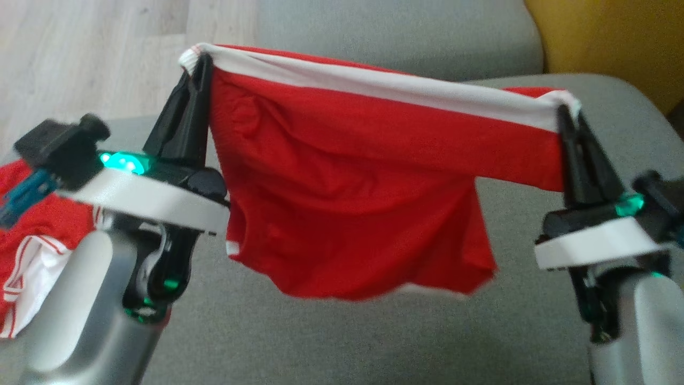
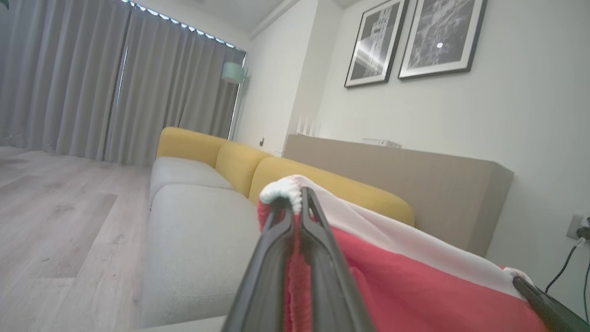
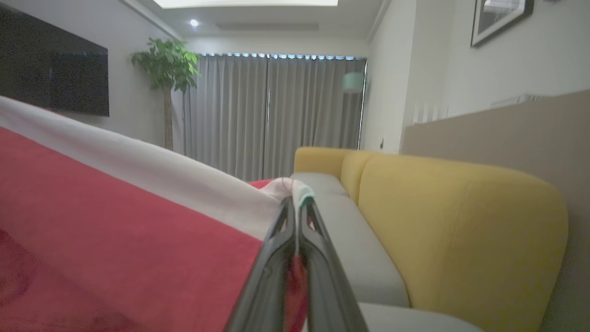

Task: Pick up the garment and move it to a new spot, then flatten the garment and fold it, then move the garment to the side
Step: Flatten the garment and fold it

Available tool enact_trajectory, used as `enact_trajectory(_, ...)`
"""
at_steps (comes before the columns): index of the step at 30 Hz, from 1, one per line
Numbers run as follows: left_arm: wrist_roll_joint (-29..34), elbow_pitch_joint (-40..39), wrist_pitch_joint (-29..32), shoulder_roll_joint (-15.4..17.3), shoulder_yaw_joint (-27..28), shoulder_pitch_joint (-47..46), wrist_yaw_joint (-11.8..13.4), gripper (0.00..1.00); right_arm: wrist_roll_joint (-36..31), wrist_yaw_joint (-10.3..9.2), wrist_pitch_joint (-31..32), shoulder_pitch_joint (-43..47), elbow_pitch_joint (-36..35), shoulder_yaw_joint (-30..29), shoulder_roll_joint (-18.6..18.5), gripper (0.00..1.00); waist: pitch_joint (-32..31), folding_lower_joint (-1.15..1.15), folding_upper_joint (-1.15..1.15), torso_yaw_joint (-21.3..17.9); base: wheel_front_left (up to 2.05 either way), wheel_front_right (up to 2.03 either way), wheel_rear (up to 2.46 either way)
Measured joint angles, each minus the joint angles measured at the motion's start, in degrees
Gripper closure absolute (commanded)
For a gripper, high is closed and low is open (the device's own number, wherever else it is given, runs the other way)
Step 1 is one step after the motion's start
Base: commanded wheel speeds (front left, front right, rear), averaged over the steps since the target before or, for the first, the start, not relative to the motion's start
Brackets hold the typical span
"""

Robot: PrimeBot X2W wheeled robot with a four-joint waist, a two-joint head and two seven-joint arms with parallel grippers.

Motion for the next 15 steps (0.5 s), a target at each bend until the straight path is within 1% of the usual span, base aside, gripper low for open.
enact_trajectory(2,-0.1,3.4,0.8,-0.1,-0.7,-1.7,-1.0,1.0,1.1,0.0,0.0,-1.7,4.5,0.6,-0.5,1.0,1.2,0.0,0.0,-0.1,0.0,0.0,0.0)
enact_trajectory(4,-0.1,7.2,0.9,-0.3,-1.6,-4.6,-2.0,1.0,1.3,0.0,-0.1,-5.5,9.7,1.7,-1.6,1.0,2.6,0.0,0.0,-0.2,0.0,0.0,0.0)
enact_trajectory(8,2.6,16.1,0.5,-1.3,-2.0,-15.5,-3.7,1.0,1.8,0.0,-3.2,-19.4,20.2,2.1,-3.0,1.0,6.3,0.02,0.0,-0.4,0.0,0.0,0.0)
enact_trajectory(12,4.8,23.8,-3.8,-4.1,-1.3,-28.8,-4.7,1.0,0.1,0.0,-8.6,-35.3,29.0,1.7,-3.3,1.0,10.2,0.02,0.0,-0.7,0.0,0.0,0.0)
enact_trajectory(15,5.7,27.8,-6.8,-6.1,-0.9,-34.8,-5.8,1.0,-1.5,0.0,-12.5,-42.4,34.9,1.1,-3.2,1.0,13.1,0.02,0.0,-0.7,0.0,0.0,0.0)
